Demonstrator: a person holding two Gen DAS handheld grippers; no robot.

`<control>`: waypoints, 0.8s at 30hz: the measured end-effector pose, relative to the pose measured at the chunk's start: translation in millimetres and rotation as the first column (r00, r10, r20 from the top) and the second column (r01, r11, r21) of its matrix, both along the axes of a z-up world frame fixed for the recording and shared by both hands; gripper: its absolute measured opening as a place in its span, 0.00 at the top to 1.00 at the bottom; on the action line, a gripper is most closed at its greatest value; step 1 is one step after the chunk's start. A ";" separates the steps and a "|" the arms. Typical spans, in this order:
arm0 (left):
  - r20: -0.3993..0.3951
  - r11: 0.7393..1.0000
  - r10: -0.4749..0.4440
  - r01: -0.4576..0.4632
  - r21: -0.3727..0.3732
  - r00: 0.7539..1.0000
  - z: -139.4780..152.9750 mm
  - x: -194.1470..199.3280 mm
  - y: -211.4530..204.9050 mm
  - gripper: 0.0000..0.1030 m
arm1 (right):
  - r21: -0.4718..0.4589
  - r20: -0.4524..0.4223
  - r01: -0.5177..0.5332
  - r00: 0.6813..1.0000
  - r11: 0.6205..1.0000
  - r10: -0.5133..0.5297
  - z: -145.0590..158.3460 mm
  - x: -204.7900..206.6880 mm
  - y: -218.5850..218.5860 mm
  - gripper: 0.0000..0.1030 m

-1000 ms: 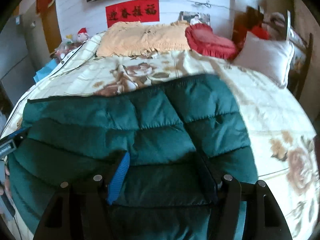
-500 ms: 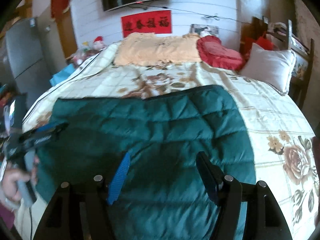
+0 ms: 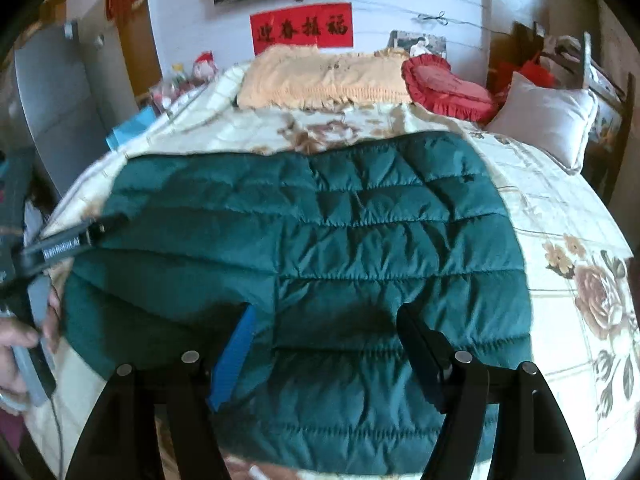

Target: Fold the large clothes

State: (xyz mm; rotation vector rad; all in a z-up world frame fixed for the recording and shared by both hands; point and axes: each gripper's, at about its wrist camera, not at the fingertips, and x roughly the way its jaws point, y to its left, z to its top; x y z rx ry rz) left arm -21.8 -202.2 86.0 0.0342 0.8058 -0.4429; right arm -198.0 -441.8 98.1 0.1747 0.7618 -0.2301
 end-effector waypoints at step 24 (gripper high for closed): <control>-0.019 0.999 -0.017 0.017 -0.031 1.000 7.5 -72.7 49.1 0.20 | 0.065 0.029 0.104 0.994 0.992 -0.107 7.0 -73.1 -30.2 0.14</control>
